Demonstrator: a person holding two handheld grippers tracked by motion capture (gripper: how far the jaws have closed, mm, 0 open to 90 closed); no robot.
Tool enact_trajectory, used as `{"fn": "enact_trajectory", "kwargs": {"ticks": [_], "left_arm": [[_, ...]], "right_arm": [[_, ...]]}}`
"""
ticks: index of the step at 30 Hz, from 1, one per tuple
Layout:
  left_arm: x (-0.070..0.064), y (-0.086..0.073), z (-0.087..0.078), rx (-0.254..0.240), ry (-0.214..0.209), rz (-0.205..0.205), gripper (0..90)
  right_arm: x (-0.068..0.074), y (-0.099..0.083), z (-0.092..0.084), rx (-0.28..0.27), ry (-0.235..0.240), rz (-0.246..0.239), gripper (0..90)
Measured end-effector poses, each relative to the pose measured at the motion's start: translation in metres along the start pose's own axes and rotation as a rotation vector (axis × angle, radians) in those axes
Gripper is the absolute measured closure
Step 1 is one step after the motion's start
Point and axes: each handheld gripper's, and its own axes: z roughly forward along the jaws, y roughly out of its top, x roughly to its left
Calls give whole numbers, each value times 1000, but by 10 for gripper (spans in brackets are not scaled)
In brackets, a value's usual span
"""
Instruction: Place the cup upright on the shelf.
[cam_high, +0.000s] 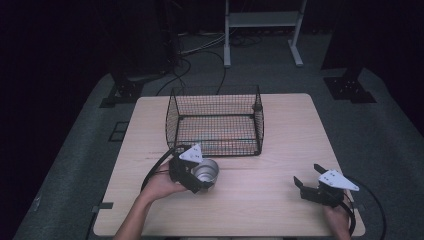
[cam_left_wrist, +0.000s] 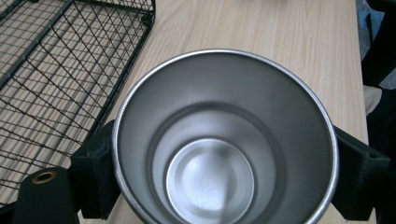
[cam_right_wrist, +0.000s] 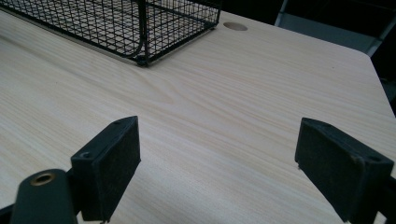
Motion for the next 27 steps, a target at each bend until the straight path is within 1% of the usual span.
{"fn": "enact_trajectory", "kwargs": {"ticks": [1, 2, 3, 4, 5, 6, 7, 8, 9, 10, 12, 14, 15, 16, 17, 20, 22, 23, 24, 26, 27], "left_arm": [[1, 6, -1, 10, -2, 7, 137], [1, 6, -1, 10, -2, 7, 136], [2, 11, -3, 17, 0, 19, 137], [2, 11, -3, 17, 0, 19, 137], [3, 17, -4, 21, -3, 23, 137], [3, 17, -4, 21, -3, 23, 137], [5, 23, -6, 29, -3, 34, 138], [5, 23, -6, 29, -3, 34, 138], [7, 30, -8, 36, 0, 41, 137], [7, 30, -8, 36, 0, 41, 138], [12, 39, -13, 36, 2, 53, 138], [13, 42, -15, 29, 0, 45, 138], [17, 49, -19, 26, 6, 45, 138], [17, 49, -19, 26, 6, 45, 138], [20, 55, -22, 15, 8, 42, 138], [24, 61, -25, 15, 8, 44, 138], [28, 65, -27, 19, 8, 42, 138], [32, 70, -28, 25, 2, 40, 138], [32, 70, -28, 25, 2, 40, 138], [36, 75, -29, 33, 3, 42, 138], [40, 80, -30, 42, 2, 38, 138]], "right_arm": [[0, 0, 0, 0, 0, 1, 135], [0, 0, 0, 0, 0, 1, 135], [0, 0, 0, -1, 1, -1, 135], [0, 0, 0, -1, 1, -1, 135], [0, 0, 0, -1, 1, 0, 134], [0, 0, 0, -1, 1, 0, 134], [0, 0, 0, 0, 1, 2, 135], [0, 0, 0, 0, 2, 3, 134], [0, 0, 0, 0, 2, 3, 134], [0, 0, 0, 0, 2, 3, 134], [0, 0, 0, -1, 0, 3, 134], [0, 0, 0, 0, 1, 3, 134], [-1, 0, 0, -1, -1, 5, 135], [-1, 0, 0, -1, -1, 5, 135], [-1, 0, 0, -2, 0, 4, 135], [-1, 0, 0, -2, -1, 4, 135], [-1, 0, 0, -5, -2, 5, 135], [-1, 0, -1, -7, -1, 11, 134], [-1, 0, -1, -9, 0, 14, 135], [-2, 0, -1, -11, 0, 15, 134], [-2, 0, -1, -9, 1, 14, 134]]}}
